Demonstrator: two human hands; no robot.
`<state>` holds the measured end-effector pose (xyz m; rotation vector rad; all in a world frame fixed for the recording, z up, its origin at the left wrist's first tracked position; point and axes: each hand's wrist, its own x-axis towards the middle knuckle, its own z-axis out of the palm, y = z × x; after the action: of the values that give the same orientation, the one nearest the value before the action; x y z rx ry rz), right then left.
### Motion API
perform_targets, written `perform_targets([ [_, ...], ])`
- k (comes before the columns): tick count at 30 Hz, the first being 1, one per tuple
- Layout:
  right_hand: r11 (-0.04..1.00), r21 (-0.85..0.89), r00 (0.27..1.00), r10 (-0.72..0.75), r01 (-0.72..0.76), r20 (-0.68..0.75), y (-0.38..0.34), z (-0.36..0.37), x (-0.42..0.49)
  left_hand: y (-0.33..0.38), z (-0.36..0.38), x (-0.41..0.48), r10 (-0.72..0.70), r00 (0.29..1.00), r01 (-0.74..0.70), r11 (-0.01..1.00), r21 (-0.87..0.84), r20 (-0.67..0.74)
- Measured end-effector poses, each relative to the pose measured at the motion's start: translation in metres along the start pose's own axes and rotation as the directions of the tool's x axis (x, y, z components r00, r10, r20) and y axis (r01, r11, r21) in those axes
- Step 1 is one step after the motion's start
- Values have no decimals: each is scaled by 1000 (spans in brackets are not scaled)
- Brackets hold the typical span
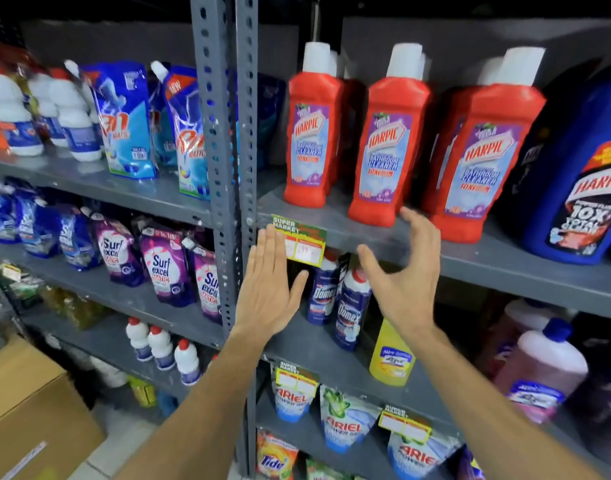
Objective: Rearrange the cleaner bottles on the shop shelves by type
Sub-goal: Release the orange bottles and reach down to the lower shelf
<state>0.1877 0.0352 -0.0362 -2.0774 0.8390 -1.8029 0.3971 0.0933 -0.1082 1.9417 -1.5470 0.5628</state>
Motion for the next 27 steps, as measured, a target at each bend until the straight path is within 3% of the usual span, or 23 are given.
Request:
perform_targets([
  [5, 997, -68, 997, -35, 40, 72, 13, 11, -67, -7, 45, -61, -8, 983, 13, 999, -29, 182],
  [7, 995, -87, 982, 69, -55, 175, 43, 29, -98, -19, 79, -88, -25, 938, 38, 999, -32, 347],
  [10, 973, -81, 947, 229, -216, 224, 68, 35, -116, -31, 105, -111, -22, 888, 41, 999, -32, 460],
  [15, 852, -31, 798, 502, -523, 334, 115, 67, -126, -57, 151, -134, -52, 768, 72, 997, -6, 639],
  [20, 774, -249, 715, 633, -582, 295, 147, 93, -128, -67, 175, -141, -113, 728, 135, 991, 20, 677],
  [24, 646, -326, 609, 762, -690, 220, 173, 106, -131, -66, 184, -150, -149, 775, 199, 980, -14, 614],
  [27, 628, -324, 599, 776, -707, 197, 189, 113, -136, -65, 189, -154, -168, 798, 214, 977, -11, 578],
])
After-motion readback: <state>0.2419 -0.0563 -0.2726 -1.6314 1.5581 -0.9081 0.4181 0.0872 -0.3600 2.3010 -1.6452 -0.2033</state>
